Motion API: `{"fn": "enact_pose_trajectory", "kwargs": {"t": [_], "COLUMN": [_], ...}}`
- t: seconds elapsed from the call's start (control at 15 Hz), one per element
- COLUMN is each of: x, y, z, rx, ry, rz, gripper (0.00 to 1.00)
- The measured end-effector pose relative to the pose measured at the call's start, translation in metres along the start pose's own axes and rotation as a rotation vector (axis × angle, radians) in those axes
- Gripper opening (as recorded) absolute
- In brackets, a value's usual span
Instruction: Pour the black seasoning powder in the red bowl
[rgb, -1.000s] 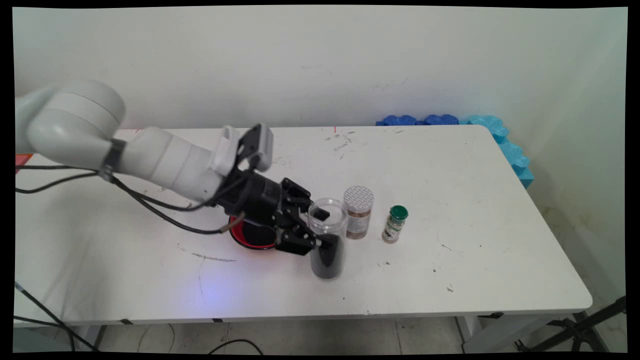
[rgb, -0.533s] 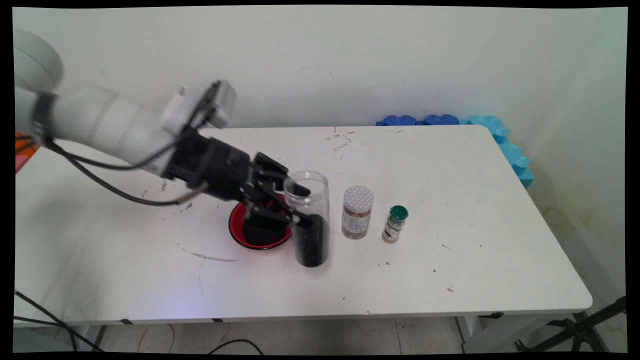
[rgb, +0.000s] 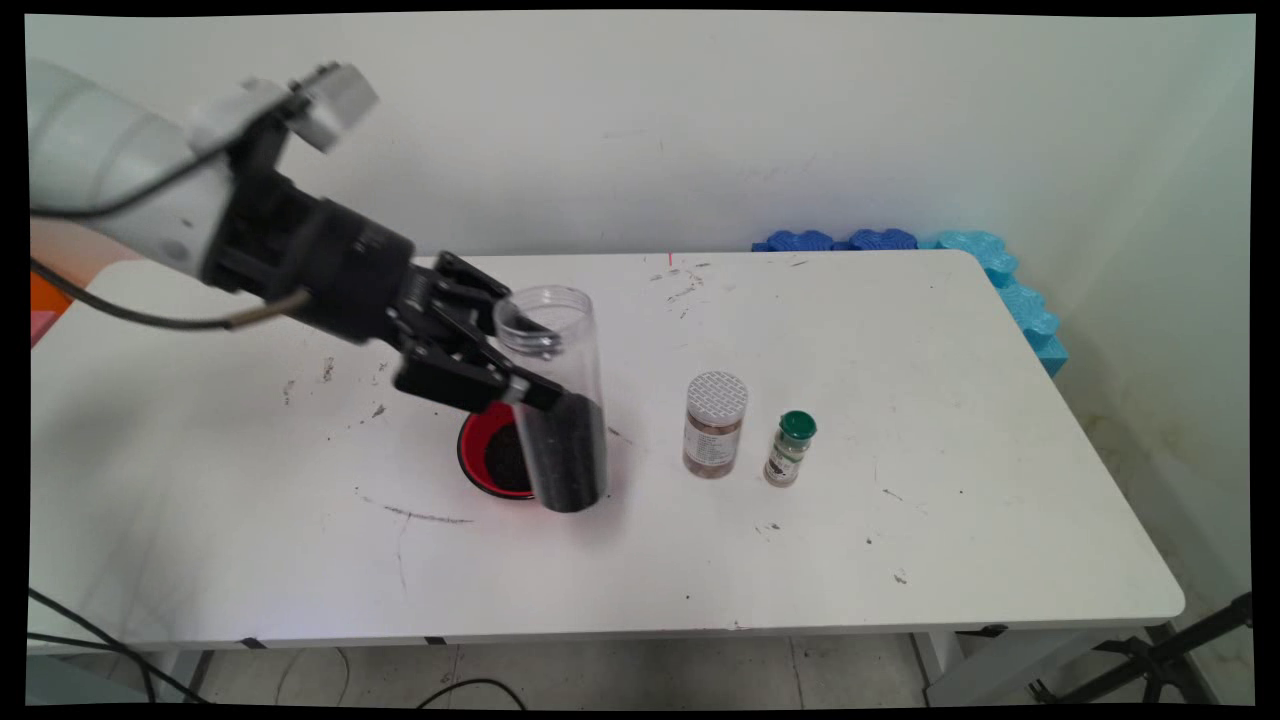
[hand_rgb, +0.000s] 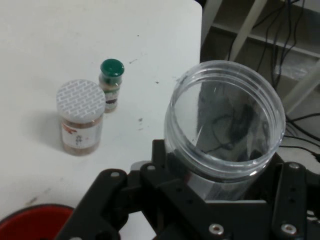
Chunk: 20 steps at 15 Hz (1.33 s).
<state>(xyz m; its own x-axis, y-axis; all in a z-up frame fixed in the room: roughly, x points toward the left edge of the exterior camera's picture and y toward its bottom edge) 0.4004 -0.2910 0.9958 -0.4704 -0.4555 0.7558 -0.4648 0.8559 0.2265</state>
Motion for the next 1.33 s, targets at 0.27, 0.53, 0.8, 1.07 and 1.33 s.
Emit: {"fn": "enact_pose_trajectory", "kwargs": {"t": [0.27, 0.53, 0.8, 1.07, 1.33], "x": [0.006, 0.010, 0.013, 0.009, -0.003], "y": [0.003, 0.006, 0.006, 0.003, -0.007], "z": [-0.027, -0.042, -0.052, -0.056, -0.056], "rx": [-0.026, -0.041, -0.051, -0.052, -0.023], "ry": [-0.031, -0.060, -0.071, -0.083, -0.109], "rz": [-0.048, -0.088, -0.165, -0.292, -0.415], "gripper": [0.00, 0.00, 0.00, 0.00, 0.00]}}
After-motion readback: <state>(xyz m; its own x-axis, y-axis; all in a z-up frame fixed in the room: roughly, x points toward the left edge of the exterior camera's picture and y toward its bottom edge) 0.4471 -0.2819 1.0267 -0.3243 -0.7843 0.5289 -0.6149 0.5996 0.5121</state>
